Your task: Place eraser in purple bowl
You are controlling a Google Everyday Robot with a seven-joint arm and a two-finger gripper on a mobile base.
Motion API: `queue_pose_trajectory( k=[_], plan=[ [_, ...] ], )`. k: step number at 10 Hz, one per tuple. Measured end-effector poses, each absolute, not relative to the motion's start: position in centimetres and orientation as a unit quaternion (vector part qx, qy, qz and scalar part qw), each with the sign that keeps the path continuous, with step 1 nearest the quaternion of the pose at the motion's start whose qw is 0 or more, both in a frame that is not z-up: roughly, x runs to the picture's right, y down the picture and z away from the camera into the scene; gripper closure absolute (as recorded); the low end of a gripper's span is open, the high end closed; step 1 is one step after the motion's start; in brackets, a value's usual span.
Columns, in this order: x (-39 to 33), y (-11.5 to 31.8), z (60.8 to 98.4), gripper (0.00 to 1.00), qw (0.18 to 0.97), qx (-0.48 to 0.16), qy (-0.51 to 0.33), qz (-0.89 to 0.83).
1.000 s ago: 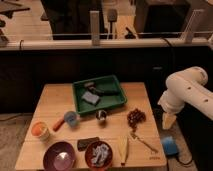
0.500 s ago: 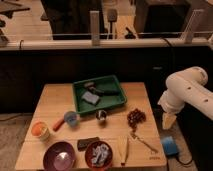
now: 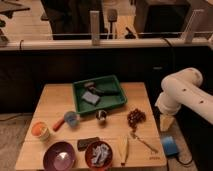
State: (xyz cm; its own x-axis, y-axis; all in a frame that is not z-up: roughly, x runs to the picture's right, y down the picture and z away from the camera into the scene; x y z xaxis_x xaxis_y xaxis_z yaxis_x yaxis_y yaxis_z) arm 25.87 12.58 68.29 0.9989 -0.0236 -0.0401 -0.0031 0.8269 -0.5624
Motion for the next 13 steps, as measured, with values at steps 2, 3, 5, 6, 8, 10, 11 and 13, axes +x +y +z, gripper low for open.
queue_pose_trajectory(
  k=[2, 3, 5, 6, 8, 10, 11, 13],
  plan=[
    [23.0, 13.2, 68.4, 0.20, 0.953, -0.299, 0.022, -0.032],
    [22.5, 13.7, 68.5, 0.20, 0.952, -0.302, 0.023, -0.041],
    [20.6, 14.4, 68.6, 0.20, 0.951, -0.304, 0.022, -0.058],
    [19.3, 14.7, 68.8, 0.20, 0.950, -0.304, 0.019, -0.065],
    [16.6, 15.2, 69.5, 0.20, 0.949, -0.304, 0.011, -0.081],
    [15.2, 16.1, 69.7, 0.20, 0.948, -0.307, 0.009, -0.084],
    [14.1, 16.4, 70.0, 0.20, 0.948, -0.306, 0.004, -0.086],
    [12.8, 16.9, 70.3, 0.20, 0.948, -0.305, 0.001, -0.094]
  ],
)
